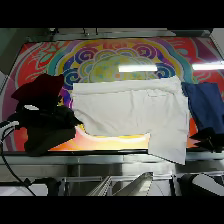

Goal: Fold the shirts.

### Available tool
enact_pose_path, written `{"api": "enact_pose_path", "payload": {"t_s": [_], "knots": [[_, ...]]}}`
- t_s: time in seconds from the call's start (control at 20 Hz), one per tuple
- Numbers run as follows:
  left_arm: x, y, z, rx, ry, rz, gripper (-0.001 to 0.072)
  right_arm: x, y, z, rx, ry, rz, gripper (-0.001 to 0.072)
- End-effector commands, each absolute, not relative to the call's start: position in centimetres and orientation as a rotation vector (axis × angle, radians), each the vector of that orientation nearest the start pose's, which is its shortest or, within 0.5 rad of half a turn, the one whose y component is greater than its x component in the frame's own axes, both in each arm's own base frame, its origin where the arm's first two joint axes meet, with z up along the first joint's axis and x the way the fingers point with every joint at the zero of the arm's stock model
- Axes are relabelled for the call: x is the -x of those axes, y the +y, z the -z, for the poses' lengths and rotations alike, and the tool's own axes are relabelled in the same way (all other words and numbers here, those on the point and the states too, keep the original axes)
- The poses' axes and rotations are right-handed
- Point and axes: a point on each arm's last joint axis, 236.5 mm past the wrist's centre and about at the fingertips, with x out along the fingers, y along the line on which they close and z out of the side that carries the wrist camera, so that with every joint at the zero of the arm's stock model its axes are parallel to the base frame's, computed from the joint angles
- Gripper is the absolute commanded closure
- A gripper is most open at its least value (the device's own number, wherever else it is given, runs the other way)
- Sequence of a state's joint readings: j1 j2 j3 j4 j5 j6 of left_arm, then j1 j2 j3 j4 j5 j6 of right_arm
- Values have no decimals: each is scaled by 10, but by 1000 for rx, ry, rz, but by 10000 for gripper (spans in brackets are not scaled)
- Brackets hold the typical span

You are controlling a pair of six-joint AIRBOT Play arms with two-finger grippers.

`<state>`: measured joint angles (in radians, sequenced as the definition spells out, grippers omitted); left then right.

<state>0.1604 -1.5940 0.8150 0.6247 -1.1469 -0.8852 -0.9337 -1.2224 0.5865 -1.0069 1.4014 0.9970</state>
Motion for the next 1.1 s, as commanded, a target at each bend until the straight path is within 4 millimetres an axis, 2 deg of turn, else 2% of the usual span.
{"api": "enact_pose_path", "payload": {"t_s": [0.0, 0.2, 0.75, 0.9, 0.95, 1.0, 1.05], "knots": [[-325, -131, 99, 698, 1432, 667, 692, -177, -37, 112, -1050, 1460, -32, 208], [-325, -131, 98, 678, 1422, 686, 692, -175, -28, 112, -1090, 1467, -39, 208], [-325, -131, 98, 673, 1419, 693, 692, -208, -28, 103, -1139, 1318, -82, 212], [-325, -131, 98, 673, 1420, 694, 692, -208, -27, 103, -1134, 1315, -92, 213], [-325, -131, 98, 673, 1421, 694, 692, -207, -25, 102, -1137, 1319, -100, 250], [-325, -131, 98, 673, 1420, 695, 692, -204, -21, 101, -1146, 1329, -117, 329], [-325, -131, 98, 672, 1420, 694, 692, -202, -17, 102, -1158, 1335, -119, 338]]}}
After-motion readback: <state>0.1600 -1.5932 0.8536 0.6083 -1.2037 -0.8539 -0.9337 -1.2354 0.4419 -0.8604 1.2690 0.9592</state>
